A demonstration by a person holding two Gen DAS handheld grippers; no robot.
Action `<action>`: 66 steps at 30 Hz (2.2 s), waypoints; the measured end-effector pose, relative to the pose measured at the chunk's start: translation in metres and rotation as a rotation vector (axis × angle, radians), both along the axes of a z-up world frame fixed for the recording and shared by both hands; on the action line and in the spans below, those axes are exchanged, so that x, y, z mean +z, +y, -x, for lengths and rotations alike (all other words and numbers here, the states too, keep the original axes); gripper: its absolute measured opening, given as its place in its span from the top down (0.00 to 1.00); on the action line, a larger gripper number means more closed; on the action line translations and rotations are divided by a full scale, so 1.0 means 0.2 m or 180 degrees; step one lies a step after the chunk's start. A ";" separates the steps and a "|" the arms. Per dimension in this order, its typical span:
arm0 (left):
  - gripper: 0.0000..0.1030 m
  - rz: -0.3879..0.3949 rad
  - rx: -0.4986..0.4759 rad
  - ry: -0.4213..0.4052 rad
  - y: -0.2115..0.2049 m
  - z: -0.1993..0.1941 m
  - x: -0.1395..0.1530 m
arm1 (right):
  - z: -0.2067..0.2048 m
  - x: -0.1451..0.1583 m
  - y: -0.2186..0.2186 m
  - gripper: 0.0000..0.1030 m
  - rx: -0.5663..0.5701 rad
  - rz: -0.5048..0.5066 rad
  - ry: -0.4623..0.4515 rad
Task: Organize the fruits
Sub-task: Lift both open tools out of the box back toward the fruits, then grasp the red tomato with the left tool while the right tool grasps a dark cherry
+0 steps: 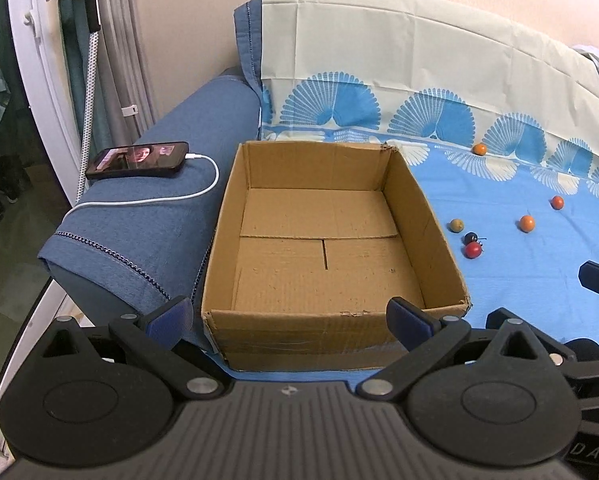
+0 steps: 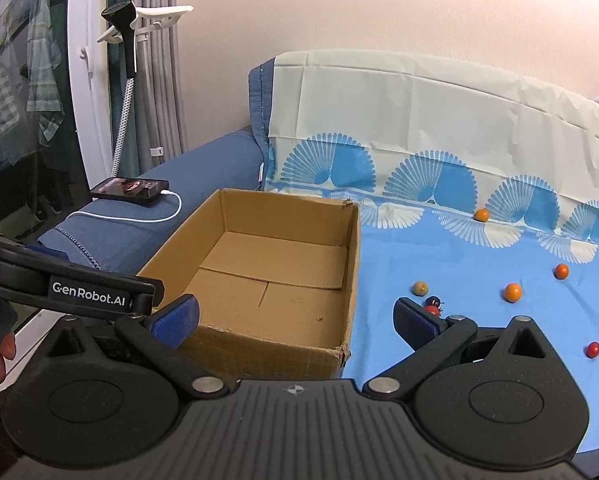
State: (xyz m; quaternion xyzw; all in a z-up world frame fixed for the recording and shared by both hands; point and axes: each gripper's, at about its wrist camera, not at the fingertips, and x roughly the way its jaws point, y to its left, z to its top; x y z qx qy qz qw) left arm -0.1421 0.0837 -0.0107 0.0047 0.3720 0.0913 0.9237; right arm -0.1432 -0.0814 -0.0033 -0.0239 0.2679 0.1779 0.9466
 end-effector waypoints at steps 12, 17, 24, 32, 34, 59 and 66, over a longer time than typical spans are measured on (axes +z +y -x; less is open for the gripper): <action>0.00 -0.0020 -0.0010 0.0020 0.00 -0.01 -0.01 | -0.01 -0.01 0.00 0.01 -0.0009 -0.0009 0.0040; 0.00 -0.0011 -0.0015 0.0026 0.01 -0.02 -0.02 | -0.02 -0.01 0.01 0.01 -0.0023 -0.0005 0.0052; 0.00 -0.0015 -0.0023 0.0054 0.01 -0.03 -0.03 | -0.03 -0.02 0.01 0.01 -0.0033 0.0006 0.0062; 0.00 -0.0054 -0.0105 0.0150 -0.05 -0.10 -0.05 | -0.06 -0.06 -0.06 0.01 -0.0162 -0.0064 0.0124; 0.00 -0.0048 -0.0139 0.0197 -0.07 -0.12 -0.06 | -0.08 -0.08 -0.09 0.01 -0.0230 -0.0107 0.0167; 0.00 0.0368 -0.1013 0.0724 -0.98 -0.98 -0.31 | -0.48 -0.38 -1.52 0.01 -0.2619 -0.0198 0.0048; 0.00 0.0444 -0.0891 0.0971 -1.19 -1.38 -0.67 | -0.90 -0.63 -2.24 0.01 -0.3551 -0.0409 0.0007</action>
